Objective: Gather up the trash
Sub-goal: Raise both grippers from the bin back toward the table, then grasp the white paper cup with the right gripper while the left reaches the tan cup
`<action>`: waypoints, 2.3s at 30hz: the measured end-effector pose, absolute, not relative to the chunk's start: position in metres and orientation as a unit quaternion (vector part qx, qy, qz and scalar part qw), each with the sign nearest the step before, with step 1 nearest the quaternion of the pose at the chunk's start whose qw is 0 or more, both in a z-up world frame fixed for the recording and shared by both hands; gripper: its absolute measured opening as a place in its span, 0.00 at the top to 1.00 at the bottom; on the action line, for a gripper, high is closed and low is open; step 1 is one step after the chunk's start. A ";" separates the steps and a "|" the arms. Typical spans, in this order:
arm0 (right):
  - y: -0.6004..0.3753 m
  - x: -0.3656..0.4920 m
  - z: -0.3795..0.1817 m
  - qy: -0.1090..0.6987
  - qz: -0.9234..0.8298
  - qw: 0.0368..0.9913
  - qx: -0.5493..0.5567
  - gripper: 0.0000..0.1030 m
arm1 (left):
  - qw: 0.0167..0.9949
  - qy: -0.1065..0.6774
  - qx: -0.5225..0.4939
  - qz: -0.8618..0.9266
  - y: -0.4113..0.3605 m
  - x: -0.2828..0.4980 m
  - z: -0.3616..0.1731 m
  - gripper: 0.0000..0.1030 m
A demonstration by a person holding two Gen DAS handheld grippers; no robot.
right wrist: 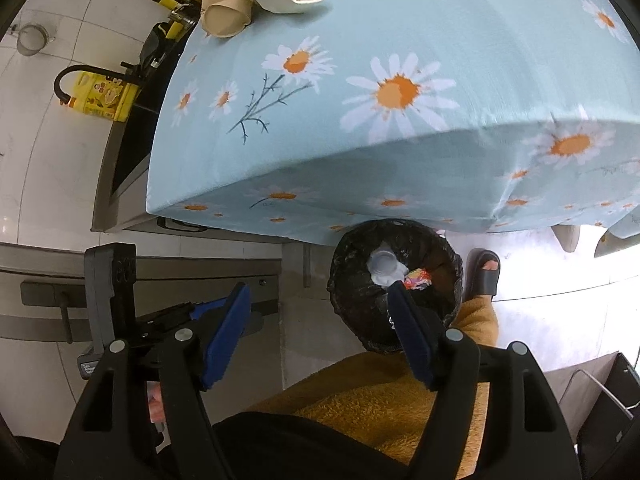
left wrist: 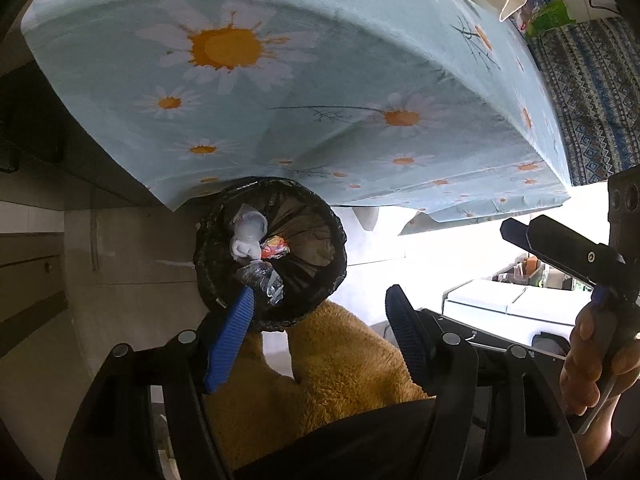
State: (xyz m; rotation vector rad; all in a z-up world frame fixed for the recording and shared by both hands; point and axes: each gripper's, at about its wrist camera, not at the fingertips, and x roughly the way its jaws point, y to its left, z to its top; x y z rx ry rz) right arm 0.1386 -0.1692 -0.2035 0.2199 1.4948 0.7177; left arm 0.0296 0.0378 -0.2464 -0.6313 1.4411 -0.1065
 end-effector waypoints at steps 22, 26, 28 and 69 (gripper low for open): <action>-0.170 0.151 -0.137 0.592 0.325 0.734 0.068 0.24 | 0.758 0.594 -0.258 -0.082 0.033 0.039 -0.180 0.36; -0.168 0.166 -0.120 0.572 0.326 0.750 0.058 0.24 | 0.774 0.574 -0.250 -0.091 0.032 0.046 -0.159 0.36; -0.164 0.175 -0.113 0.561 0.327 0.759 0.054 0.24 | 0.782 0.565 -0.247 -0.094 0.033 0.048 -0.150 0.36; -0.070 0.324 -0.164 0.623 0.310 0.717 0.042 0.37 | 0.802 0.528 -0.279 -0.014 0.107 0.111 -0.125 0.36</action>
